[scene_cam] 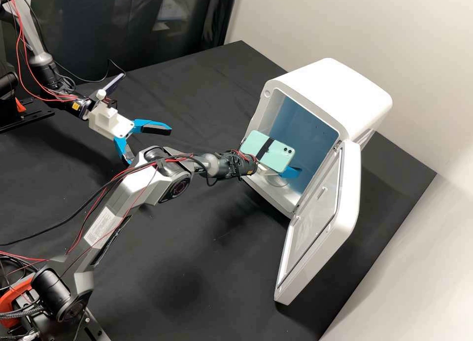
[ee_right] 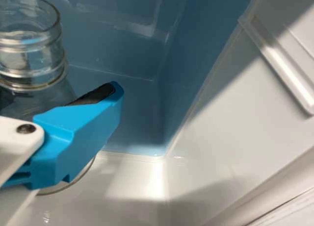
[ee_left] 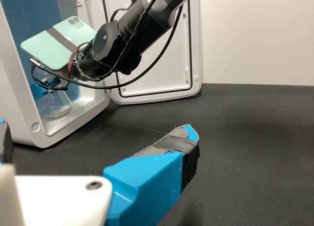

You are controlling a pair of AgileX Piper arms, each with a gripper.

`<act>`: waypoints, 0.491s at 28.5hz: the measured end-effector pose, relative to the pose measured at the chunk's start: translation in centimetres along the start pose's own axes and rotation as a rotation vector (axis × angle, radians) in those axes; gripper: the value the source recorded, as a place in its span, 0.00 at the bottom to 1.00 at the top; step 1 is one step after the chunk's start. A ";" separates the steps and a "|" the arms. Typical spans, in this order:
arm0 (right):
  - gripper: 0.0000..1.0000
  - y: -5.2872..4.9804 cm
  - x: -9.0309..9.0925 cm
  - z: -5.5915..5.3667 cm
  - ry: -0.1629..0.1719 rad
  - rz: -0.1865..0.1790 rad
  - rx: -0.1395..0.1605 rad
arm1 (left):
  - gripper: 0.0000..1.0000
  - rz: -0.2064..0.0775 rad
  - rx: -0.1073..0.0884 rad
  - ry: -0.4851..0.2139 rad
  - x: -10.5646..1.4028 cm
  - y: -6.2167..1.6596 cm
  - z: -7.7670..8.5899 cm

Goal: Take the flask out of the incubator

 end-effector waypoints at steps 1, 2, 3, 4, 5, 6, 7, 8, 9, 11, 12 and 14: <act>0.00 0.0 0.0 0.0 0.000 0.000 0.000 | 1.00 0.000 0.000 0.000 0.0 0.00 0.0; 0.00 0.0 0.0 0.0 -0.001 -0.001 0.002 | 1.00 0.000 0.000 0.000 0.0 0.00 0.0; 0.00 -0.1 0.0 0.1 -0.001 -0.004 0.008 | 1.00 0.000 0.000 0.000 0.0 0.00 0.0; 0.00 -0.1 -0.2 0.1 0.000 -0.005 0.015 | 1.00 0.000 0.000 0.000 0.0 0.00 0.0; 0.00 -0.1 -0.4 0.3 0.003 -0.007 0.029 | 1.00 0.000 0.000 0.000 0.0 0.00 0.0; 0.00 0.0 -0.6 0.3 0.007 -0.010 0.034 | 1.00 0.000 0.000 0.000 0.0 0.00 0.0; 0.00 0.1 -0.8 0.5 0.011 -0.013 0.033 | 1.00 0.000 0.000 0.000 0.0 0.00 0.0; 0.00 0.4 -1.1 0.7 0.012 -0.015 0.039 | 1.00 0.000 0.000 0.000 0.0 0.00 0.0; 0.00 1.0 -1.7 1.0 0.014 -0.015 0.067 | 1.00 0.000 0.000 0.000 0.0 0.00 0.0; 0.00 2.4 -2.5 1.4 0.022 -0.004 0.098 | 1.00 0.000 0.000 0.000 0.0 0.00 0.0; 0.00 3.0 -2.9 1.5 0.028 0.009 0.109 | 1.00 0.000 0.000 0.000 0.0 0.00 0.0; 0.00 4.8 -4.1 1.7 0.054 0.058 0.140 | 1.00 0.000 0.000 0.000 0.0 0.00 0.0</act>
